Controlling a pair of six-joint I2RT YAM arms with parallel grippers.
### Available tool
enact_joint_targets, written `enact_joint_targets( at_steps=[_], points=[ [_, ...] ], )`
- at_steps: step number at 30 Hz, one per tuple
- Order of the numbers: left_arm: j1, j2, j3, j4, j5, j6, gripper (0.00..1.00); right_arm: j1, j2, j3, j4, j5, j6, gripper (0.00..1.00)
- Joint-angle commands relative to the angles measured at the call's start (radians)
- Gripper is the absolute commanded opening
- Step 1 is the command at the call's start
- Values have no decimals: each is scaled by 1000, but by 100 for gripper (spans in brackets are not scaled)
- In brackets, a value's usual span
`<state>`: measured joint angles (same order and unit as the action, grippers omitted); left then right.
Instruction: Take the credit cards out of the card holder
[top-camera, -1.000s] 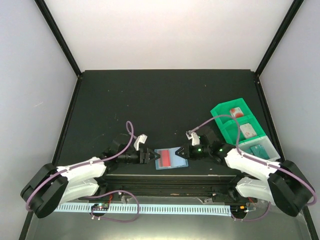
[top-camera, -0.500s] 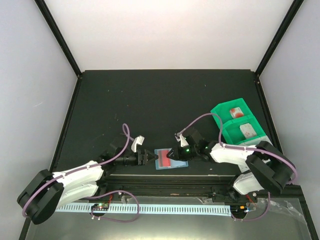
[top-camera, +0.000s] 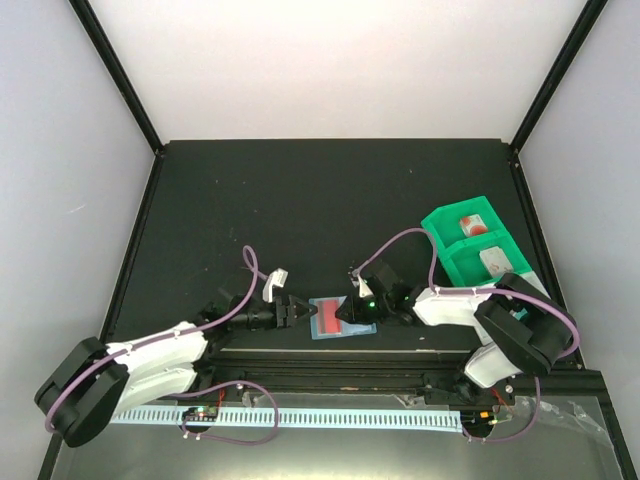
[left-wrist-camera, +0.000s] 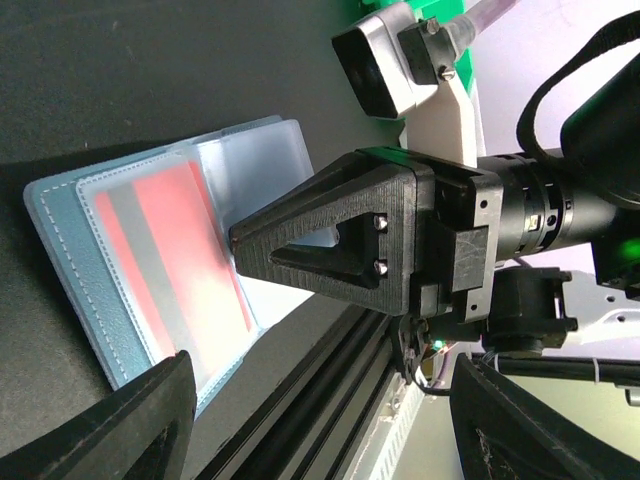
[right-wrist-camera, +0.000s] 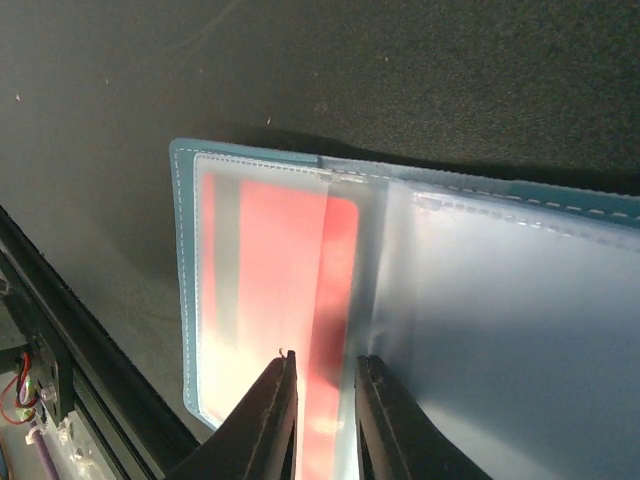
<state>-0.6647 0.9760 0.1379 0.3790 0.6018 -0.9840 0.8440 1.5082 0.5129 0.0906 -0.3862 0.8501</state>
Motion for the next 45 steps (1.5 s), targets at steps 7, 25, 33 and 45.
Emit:
enact_joint_targets(
  at_steps=[7, 25, 33, 45],
  points=[
    [-37, 163, 15, 225, -13, -55, 75, 9, 15, -56, 20, 66, -9, 15],
    [-47, 506, 14, 522, -10, -108, 64, 12, 22, -100, 85, 66, 9, 12],
    [-65, 530, 25, 567, -2, -128, 58, 11, 42, -131, 140, 58, 26, 12],
    [-126, 454, 82, 496, 0, -126, 51, 11, 26, -155, 174, 71, 38, 7]
  ],
)
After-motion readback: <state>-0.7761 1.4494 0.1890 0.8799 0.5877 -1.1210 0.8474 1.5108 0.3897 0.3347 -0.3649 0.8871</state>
